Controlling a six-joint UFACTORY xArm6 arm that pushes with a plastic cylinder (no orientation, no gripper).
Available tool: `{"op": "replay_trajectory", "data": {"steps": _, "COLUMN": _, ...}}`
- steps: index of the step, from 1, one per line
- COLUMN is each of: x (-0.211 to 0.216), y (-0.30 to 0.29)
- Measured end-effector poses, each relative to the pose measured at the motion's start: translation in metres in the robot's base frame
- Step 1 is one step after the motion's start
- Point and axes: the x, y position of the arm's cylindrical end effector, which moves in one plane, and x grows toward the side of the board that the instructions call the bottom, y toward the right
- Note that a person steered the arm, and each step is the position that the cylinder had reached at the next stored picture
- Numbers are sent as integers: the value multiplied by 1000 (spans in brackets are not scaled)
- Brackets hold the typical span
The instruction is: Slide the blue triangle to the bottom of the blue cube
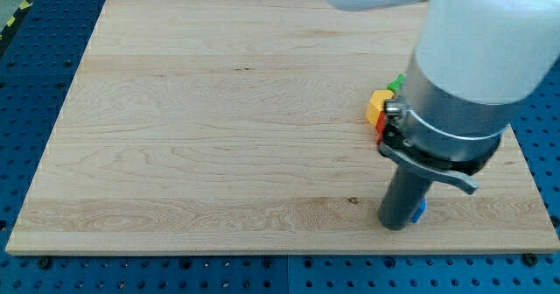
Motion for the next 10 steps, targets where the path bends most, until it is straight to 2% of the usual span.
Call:
{"op": "replay_trajectory", "data": {"steps": 3, "x": -16, "y": -6}}
{"op": "replay_trajectory", "data": {"steps": 5, "x": -16, "y": 51}}
{"op": "replay_trajectory", "data": {"steps": 6, "x": -16, "y": 48}}
{"op": "replay_trajectory", "data": {"steps": 8, "x": -29, "y": -10}}
{"op": "replay_trajectory", "data": {"steps": 10, "x": -37, "y": -10}}
